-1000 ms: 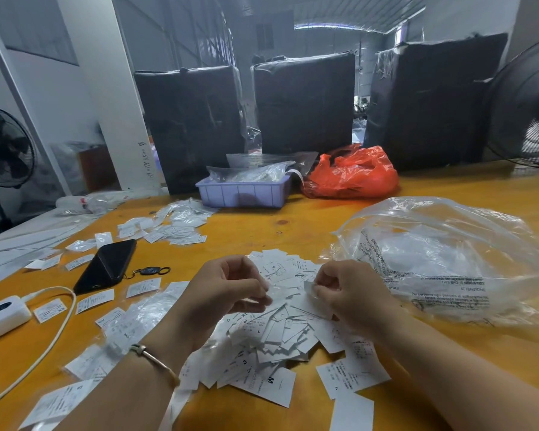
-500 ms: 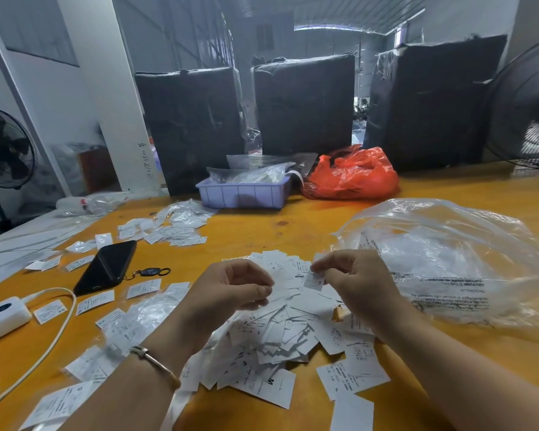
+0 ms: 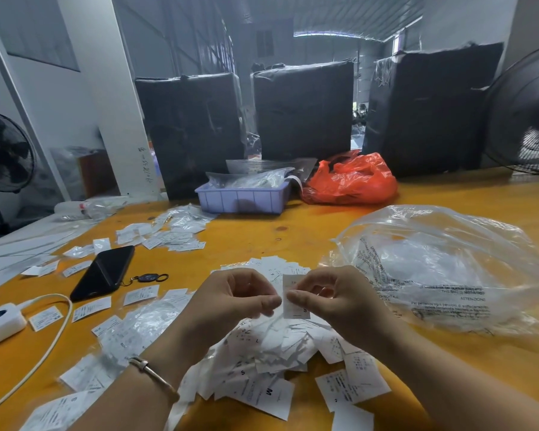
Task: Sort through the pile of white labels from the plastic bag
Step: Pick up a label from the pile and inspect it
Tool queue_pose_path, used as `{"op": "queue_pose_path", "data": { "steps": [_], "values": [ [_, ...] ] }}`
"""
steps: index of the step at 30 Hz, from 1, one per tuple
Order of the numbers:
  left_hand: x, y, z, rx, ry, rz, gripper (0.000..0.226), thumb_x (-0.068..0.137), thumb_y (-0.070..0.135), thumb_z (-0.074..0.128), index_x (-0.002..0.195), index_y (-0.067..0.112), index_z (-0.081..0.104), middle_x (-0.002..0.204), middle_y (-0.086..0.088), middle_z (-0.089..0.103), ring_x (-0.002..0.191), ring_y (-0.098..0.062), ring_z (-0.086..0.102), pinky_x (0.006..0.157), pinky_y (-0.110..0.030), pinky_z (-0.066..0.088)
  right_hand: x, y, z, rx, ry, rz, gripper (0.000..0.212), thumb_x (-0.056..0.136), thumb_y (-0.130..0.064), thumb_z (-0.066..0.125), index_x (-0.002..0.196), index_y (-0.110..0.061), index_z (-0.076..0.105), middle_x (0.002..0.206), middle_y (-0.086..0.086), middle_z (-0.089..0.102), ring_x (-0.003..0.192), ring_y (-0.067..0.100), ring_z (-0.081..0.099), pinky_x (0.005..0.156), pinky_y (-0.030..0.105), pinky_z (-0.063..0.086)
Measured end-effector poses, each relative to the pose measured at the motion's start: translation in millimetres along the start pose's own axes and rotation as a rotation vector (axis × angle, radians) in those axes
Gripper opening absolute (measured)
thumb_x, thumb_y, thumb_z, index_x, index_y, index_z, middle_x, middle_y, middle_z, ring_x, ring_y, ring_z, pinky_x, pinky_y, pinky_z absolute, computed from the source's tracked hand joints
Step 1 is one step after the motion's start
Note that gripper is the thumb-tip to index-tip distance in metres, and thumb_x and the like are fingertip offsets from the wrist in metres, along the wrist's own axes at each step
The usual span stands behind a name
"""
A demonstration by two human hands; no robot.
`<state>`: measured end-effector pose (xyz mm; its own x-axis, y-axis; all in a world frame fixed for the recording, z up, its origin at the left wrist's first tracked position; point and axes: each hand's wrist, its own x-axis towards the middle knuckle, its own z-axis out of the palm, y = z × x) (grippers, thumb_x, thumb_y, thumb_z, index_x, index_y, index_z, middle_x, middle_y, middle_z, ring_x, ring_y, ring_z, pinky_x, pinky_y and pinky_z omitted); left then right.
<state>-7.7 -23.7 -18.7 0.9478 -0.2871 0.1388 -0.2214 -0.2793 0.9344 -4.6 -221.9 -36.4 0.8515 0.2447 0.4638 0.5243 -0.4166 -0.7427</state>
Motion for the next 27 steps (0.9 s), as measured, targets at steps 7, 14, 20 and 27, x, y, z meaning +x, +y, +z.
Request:
{"op": "queue_pose_path", "data": {
  "steps": [7,14,20,27],
  "values": [
    [-1,1,-1,0.016,-0.045,-0.009,0.024,0.068,0.031,0.079,0.083,0.013,0.077,0.080,-0.011,0.074,0.073,-0.016,0.068,0.068,-0.026,0.051,-2,-1,0,-0.018,0.006,-0.064,0.007,0.081,-0.022,0.075,0.076,-0.026,0.074,0.061,-0.023,0.063,0.062,-0.003,0.061,0.057,0.010,0.044],
    [-1,2,-1,0.039,-0.083,-0.027,0.023,0.075,0.028,0.075,0.086,0.008,0.077,0.079,-0.011,0.076,0.065,-0.016,0.069,0.060,-0.021,0.052,-3,-5,-1,-0.022,0.005,-0.072,0.005,0.080,-0.023,0.075,0.082,-0.019,0.076,0.070,-0.017,0.067,0.068,0.000,0.064,0.060,0.013,0.048],
    [2,-1,-2,0.025,0.017,0.000,0.008,0.083,0.010,0.074,0.083,0.003,0.073,0.075,-0.013,0.075,0.061,-0.018,0.068,0.057,-0.022,0.050,-3,-6,-9,0.194,0.237,-0.001,0.025,0.080,0.005,0.069,0.091,-0.017,0.074,0.084,-0.004,0.074,0.078,0.009,0.069,0.073,0.026,0.058],
    [1,-1,-2,-0.020,0.104,0.070,0.012,0.078,0.006,0.078,0.079,-0.004,0.070,0.068,-0.015,0.072,0.055,-0.017,0.065,0.053,-0.018,0.049,-1,-10,-17,0.521,0.291,-0.006,0.052,0.076,0.008,0.072,0.119,-0.017,0.059,0.086,0.005,0.073,0.074,0.015,0.070,0.057,0.017,0.051]
  ]
}}
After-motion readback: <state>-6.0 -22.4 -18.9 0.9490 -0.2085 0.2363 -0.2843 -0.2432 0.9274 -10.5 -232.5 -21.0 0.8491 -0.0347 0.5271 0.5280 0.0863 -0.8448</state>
